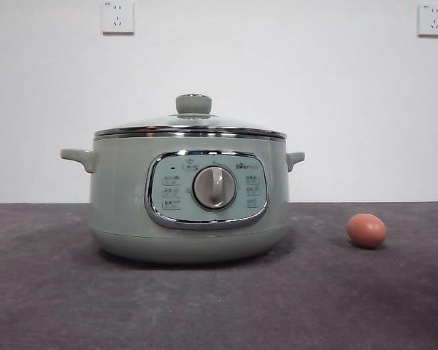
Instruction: Pick up the egg,open the lid,put the egg in the pot,close the lid
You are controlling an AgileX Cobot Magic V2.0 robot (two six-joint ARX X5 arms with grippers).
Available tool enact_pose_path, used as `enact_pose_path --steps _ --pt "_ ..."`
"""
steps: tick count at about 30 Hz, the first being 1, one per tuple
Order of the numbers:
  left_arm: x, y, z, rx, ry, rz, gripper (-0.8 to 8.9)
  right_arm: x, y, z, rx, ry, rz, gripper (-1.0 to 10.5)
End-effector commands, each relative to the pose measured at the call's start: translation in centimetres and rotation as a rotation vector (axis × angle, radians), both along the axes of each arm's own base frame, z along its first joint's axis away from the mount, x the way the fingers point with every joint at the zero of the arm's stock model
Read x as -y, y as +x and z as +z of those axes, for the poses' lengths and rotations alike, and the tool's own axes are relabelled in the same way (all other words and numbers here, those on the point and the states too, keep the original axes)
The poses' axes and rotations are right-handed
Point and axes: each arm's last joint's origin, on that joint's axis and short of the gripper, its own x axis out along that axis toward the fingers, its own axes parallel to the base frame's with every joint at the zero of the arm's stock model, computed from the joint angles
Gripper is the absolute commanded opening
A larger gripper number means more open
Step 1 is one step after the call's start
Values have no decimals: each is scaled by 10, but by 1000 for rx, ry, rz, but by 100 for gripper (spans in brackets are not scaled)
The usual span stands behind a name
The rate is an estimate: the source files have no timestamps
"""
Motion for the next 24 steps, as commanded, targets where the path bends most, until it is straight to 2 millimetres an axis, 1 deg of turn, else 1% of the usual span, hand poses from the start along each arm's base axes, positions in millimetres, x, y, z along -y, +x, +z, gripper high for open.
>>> enact_pose_path --steps 1,13,17,21,24 --pt "0 0 -3 -8 -4 2 -3 0 0 -2 -3 -7 -2 0" --pt "0 0 -3 -7 -5 1 -3 0 0 -2 -3 5 -3 0" --pt "0 0 -1 -4 -27 -2 -7 0 0 -1 8 71 -14 -9" --pt "2 -1 11 5 -73 -39 -7 0 -2 11 44 128 -6 -11" --pt "1 -3 27 7 -90 -36 -7 -1 -5 28 89 149 13 -12"
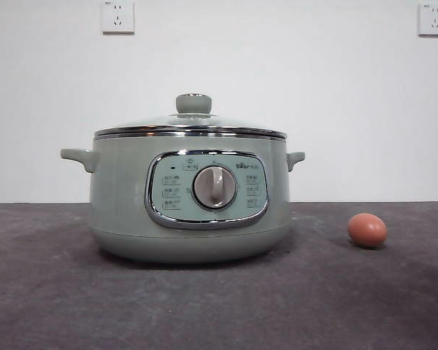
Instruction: Pick up the egg,open the lid,put the egg in the pot,close the lid
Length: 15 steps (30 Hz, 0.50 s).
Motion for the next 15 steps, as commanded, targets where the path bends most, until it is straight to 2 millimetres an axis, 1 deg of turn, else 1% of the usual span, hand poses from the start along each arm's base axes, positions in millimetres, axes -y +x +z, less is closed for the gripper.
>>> enact_pose_path --steps 1,7,10,15 --pt "0 -2 20 26 -30 7 -7 0 -4 22 65 40 8 -12" --pt "2 -6 63 29 -65 -50 -7 -2 -8 60 32 73 58 -12" --pt "3 -9 85 10 -76 -96 -7 -4 -8 83 -18 80 134 -12" --pt "6 -11 124 -28 -102 -204 -7 -7 -6 126 -152 7 256 -12"
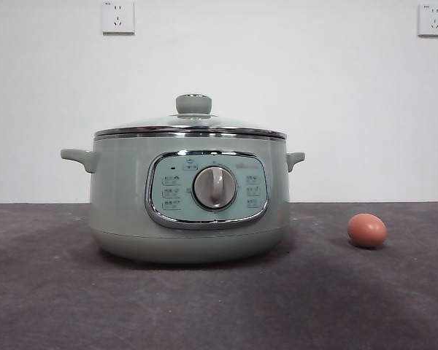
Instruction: Pick up the egg,open the lid,put the egg in the pot,close the lid
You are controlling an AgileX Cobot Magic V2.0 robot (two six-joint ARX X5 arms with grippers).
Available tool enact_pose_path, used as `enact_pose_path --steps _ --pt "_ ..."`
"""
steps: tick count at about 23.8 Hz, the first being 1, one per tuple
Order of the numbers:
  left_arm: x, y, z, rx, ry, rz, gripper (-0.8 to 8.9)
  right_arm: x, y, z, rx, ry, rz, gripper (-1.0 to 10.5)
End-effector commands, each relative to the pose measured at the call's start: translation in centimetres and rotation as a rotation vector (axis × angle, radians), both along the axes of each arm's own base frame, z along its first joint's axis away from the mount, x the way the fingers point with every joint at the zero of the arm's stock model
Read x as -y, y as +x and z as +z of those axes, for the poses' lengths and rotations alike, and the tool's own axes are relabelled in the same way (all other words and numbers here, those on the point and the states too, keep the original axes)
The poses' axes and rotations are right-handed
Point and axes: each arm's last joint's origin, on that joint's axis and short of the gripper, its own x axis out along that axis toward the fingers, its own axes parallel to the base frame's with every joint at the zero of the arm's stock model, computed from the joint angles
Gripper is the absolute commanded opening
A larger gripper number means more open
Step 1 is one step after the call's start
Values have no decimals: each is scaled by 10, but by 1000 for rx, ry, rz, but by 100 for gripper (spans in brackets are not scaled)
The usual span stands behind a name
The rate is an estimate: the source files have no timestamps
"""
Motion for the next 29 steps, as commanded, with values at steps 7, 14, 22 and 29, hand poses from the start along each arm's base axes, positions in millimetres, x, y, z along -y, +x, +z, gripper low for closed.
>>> enact_pose_path --steps 7,14,22,29 --pt "4 -5 56 -77 45 -162 -7 -2 1 70 -180 -189 153 -12" --pt "5 -7 82 -137 99 -235 -7 -2 3 93 -246 -234 187 -11" --pt "7 0 89 -154 80 -297 370 -3 6 90 -282 -223 220 187" --pt "10 14 87 -186 70 -336 742 -3 7 90 -293 -218 226 662"
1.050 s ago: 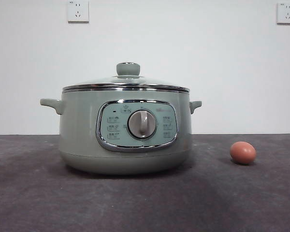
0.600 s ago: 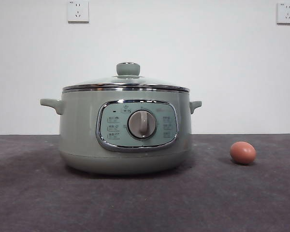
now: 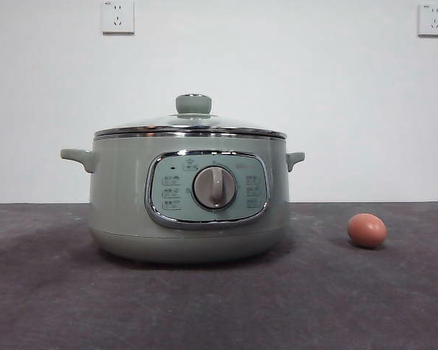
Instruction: Pick up the egg,open the lid,put the egg in the pot,close the lid
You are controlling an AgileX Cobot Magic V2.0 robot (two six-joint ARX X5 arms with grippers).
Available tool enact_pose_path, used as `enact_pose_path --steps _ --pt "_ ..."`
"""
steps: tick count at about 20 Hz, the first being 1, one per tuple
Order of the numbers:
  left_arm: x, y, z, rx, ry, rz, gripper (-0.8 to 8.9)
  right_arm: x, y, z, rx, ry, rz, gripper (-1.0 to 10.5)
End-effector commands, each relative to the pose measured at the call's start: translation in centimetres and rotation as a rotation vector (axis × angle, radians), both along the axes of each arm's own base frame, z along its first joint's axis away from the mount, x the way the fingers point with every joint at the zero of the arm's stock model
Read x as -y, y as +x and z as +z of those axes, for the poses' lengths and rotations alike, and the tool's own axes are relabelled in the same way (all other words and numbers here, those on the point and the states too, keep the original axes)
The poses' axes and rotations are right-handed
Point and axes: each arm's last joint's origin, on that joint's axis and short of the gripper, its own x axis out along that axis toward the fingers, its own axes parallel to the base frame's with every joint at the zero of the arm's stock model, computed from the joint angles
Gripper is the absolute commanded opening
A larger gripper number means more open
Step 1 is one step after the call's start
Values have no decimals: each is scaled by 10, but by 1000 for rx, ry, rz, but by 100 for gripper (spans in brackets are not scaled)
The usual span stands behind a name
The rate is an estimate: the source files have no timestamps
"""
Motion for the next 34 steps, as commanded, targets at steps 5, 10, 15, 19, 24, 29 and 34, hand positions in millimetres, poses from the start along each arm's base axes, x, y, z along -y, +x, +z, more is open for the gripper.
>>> enact_pose_path --steps 5,10,15,19,24,29,34 --pt "10 23 22 11 6 -75 742 0 12 -3 -39 1 11 662" --pt "36 76 48 14 41 -196 741 0 30 -9 -99 3 11 662" --pt "90 146 59 21 194 -276 741 0 44 -14 -144 19 23 661" --pt "131 198 48 -11 240 -325 741 0 46 -15 -155 19 22 661" --pt "154 238 8 -95 309 -324 740 0 46 -15 -156 22 20 661" --pt "164 254 -21 -176 335 -338 740 0 48 -16 -163 22 20 661" --pt "173 254 -34 -227 356 -362 740 0 48 -16 -162 22 19 660"
